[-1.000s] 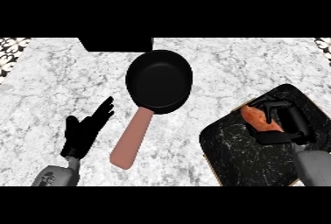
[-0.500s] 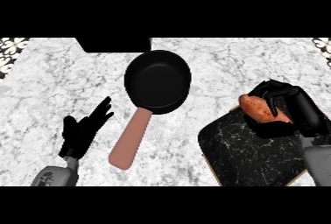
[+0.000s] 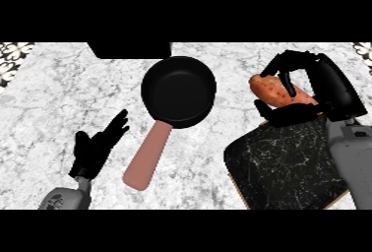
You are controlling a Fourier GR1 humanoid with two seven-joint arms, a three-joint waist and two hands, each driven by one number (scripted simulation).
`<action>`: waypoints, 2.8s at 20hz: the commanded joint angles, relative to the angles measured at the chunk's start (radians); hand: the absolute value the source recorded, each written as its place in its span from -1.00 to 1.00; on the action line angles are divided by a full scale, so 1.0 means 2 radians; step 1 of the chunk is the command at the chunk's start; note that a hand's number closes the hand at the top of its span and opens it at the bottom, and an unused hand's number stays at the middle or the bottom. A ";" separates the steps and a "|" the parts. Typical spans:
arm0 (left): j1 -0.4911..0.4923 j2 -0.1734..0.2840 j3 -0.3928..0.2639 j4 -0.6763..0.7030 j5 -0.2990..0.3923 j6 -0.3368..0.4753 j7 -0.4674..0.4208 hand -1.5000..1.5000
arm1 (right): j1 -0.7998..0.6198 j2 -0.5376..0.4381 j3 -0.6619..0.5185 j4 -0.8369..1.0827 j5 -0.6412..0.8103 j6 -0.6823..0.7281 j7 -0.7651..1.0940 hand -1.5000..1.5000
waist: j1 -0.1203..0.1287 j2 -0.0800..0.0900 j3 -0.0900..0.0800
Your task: Pick the sweet potato from the tray and place it in the pot
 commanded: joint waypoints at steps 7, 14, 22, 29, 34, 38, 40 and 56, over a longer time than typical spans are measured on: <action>0.001 0.012 0.016 0.010 0.008 -0.026 0.005 0.00 | -0.200 0.059 0.052 0.145 0.075 0.033 0.106 1.00 | 0.010 0.004 -0.001; 0.002 -0.021 -0.010 0.007 -0.028 0.007 0.000 0.00 | -0.294 0.104 0.078 0.277 0.128 0.046 0.095 1.00 | 0.009 0.004 -0.001; -0.004 -0.007 0.003 0.015 -0.011 -0.019 -0.004 0.00 | -0.358 0.135 0.167 0.416 0.252 0.052 0.132 1.00 | 0.016 0.007 -0.002; -0.023 -0.010 0.003 0.010 -0.014 -0.017 0.008 0.00 | -0.371 0.183 0.132 0.536 0.200 0.145 0.212 -1.00 | 0.018 0.009 -0.002; 0.009 -0.029 -0.017 -0.019 -0.022 -0.009 0.015 0.00 | -0.363 0.184 0.165 0.519 0.127 0.084 0.194 -1.00 | 0.028 0.006 -0.001; -0.016 -0.030 -0.014 0.004 -0.028 -0.006 0.008 0.00 | -0.355 0.184 0.102 0.479 0.092 -0.056 0.138 -1.00 | 0.038 0.012 0.000; -0.014 -0.023 -0.012 0.011 -0.027 -0.014 0.010 0.00 | -0.361 0.184 0.067 0.471 0.065 -0.093 0.115 -1.00 | 0.033 0.012 0.000; 0.005 -0.023 0.005 0.007 -0.027 -0.006 0.004 0.00 | -0.345 0.126 -0.107 0.442 -0.051 -0.236 -0.009 -1.00 | 0.005 0.005 -0.001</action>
